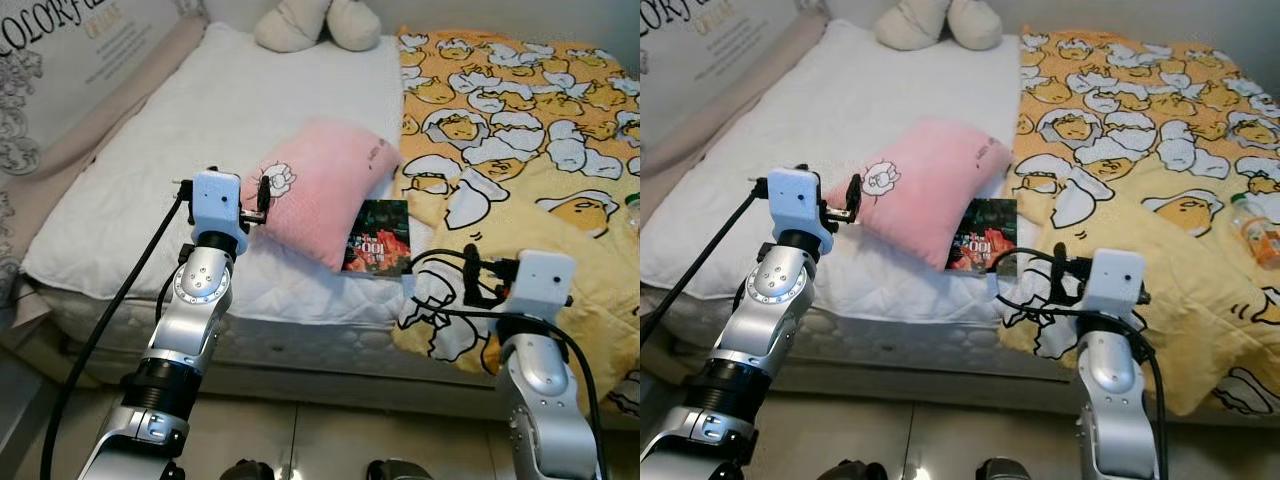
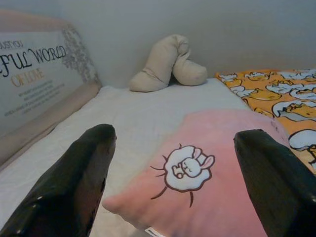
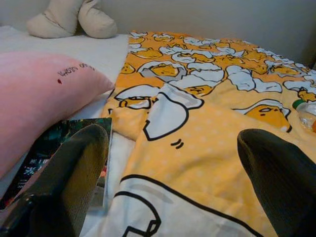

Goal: Clean up the room

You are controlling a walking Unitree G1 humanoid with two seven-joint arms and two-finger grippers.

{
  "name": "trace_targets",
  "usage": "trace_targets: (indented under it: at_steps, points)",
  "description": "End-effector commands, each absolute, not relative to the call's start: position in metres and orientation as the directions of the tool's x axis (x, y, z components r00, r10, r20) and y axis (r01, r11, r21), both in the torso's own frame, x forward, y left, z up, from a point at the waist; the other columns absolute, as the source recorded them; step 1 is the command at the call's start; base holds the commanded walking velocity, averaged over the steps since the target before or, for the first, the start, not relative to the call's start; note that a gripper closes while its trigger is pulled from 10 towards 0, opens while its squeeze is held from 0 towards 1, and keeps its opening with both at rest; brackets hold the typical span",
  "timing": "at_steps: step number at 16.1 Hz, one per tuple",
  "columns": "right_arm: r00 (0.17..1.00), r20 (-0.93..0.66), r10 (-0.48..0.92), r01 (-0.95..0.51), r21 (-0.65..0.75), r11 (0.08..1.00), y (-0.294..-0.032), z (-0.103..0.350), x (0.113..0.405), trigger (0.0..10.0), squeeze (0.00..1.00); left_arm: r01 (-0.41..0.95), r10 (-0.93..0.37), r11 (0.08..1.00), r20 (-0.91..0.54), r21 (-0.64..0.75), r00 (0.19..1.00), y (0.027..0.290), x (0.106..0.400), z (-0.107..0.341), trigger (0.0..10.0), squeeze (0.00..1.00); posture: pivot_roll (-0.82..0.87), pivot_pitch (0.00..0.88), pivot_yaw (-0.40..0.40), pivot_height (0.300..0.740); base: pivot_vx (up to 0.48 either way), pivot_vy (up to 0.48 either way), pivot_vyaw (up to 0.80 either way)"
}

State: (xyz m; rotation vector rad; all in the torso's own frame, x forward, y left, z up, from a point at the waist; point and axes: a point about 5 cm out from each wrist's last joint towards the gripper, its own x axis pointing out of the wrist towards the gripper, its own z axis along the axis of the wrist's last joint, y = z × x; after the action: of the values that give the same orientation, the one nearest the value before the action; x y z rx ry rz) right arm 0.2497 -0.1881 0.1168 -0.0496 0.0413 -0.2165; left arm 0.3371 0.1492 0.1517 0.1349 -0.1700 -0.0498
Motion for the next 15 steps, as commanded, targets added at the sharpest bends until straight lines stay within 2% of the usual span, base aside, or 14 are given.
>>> trace_targets:
  at_steps: [1, 3, 4, 7, 9, 11, 15]
  points:
    - [0.975, 0.002, -0.22, 0.22, -0.053, 0.974, -0.189, 0.123, 0.254, 10.0, 0.0, 0.049, -0.074, 0.99, 0.192, 0.131, 0.979, 0.148, 0.336, 0.159, 10.0, 1.0, -0.15, 0.0, 0.013, 0.74, 0.0, 0.0, 0.0]
    - [0.973, 0.005, -0.231, 0.23, -0.062, 0.971, -0.196, 0.122, 0.264, 10.0, 0.0, 0.097, -0.115, 0.988, 0.161, 0.117, 0.98, 0.14, 0.337, 0.159, 10.0, 0.97, -0.14, 0.0, 0.015, 0.74, 0.231, 0.0, 0.0]
    - [0.974, 0.007, -0.228, 0.228, -0.068, 0.971, -0.196, 0.123, 0.267, 10.0, 0.0, 0.091, -0.115, 0.987, 0.179, 0.135, 0.977, 0.139, 0.339, 0.163, 10.0, 0.0, -0.14, 0.0, 0.016, 0.74, 0.48, 0.0, 0.0]
    - [0.979, 0.014, -0.203, 0.203, -0.061, 0.977, -0.19, 0.123, 0.272, 10.0, 0.0, 0.074, -0.095, 0.99, 0.181, 0.121, 0.979, 0.141, 0.344, 0.168, 10.0, 0.0, -0.14, 0.0, 0.019, 0.74, 0.48, 0.0, 0.0]
    - [0.982, 0.033, -0.188, 0.19, -0.058, 0.98, -0.187, 0.125, 0.275, 10.0, 0.0, 0.062, -0.081, 0.991, 0.174, 0.115, 0.981, 0.144, 0.347, 0.168, 10.0, 0.0, -0.14, 0.0, 0.02, 0.74, 0.345, 0.324, 0.0]
    - [0.983, 0.02, -0.181, 0.182, -0.074, 0.98, -0.185, 0.122, 0.276, 10.0, 0.0, 0.052, -0.08, 0.982, 0.147, 0.183, 0.986, 0.144, 0.352, 0.167, 10.0, 0.0, -0.14, 0.0, 0.018, 0.74, 0.0, 0.465, -0.77]
    - [0.983, 0.026, -0.182, 0.183, -0.07, 0.981, -0.186, 0.121, 0.276, 10.0, 0.0, 0.079, -0.098, 0.986, 0.123, 0.149, 0.988, 0.139, 0.36, 0.169, 10.0, 0.0, -0.15, 0.0, 0.02, 0.74, 0.187, 0.419, -0.75]
